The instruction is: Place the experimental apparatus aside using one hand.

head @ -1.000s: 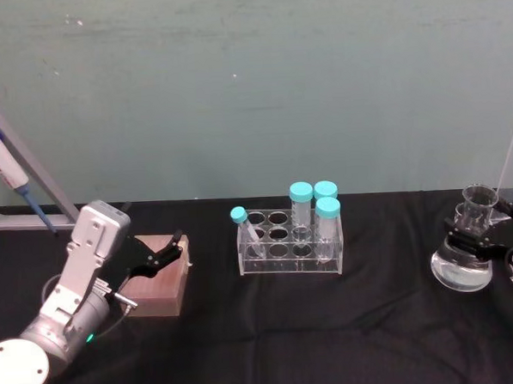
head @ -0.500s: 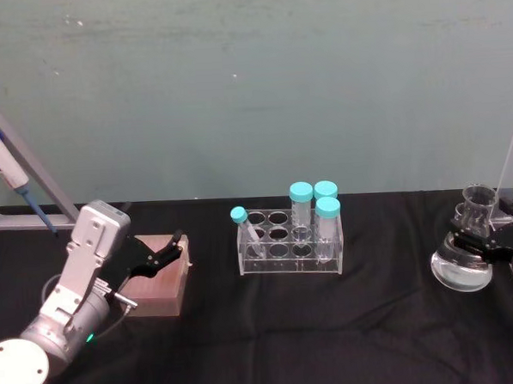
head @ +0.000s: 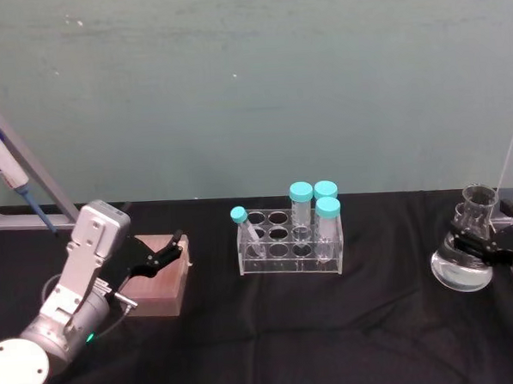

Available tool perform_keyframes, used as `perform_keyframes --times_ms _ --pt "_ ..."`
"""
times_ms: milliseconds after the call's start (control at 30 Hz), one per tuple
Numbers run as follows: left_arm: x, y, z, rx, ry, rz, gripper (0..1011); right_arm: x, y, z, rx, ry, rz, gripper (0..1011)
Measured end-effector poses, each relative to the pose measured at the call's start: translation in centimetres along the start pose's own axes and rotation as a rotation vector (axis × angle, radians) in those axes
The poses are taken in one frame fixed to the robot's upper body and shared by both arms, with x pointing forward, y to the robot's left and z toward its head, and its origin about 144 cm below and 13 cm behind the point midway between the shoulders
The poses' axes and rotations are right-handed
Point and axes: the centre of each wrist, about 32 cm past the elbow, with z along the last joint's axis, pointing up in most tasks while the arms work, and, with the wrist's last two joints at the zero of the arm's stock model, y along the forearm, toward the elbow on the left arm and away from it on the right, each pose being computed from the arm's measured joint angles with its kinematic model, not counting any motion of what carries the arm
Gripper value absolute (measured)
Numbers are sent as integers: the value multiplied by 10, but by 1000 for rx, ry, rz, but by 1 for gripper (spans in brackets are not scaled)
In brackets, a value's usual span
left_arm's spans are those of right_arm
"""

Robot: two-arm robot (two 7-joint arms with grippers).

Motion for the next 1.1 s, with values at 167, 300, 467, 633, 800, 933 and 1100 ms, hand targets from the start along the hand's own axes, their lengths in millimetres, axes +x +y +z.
perform_keyframes --times_ms 167,300,467,633,800,933,1100 --pt "0 0 0 0 0 0 1000 -6 -5 1 -6 8 11 1003" --pt "0 0 0 0 0 0 1000 -9 -8 1 -12 13 17 1003" --pt "0 0 0 0 0 0 1000 -11 -12 3 -16 18 24 1003" --pt "0 0 0 0 0 0 1000 -11 -17 4 -14 23 38 1003" --pt "0 0 0 0 0 0 1000 -12 -22 5 -9 30 68 1003" --pt "0 0 0 0 0 0 1000 -12 -24 3 7 30 96 1003" --pt "0 0 0 0 0 0 1000 -14 -27 4 32 22 127 1003"
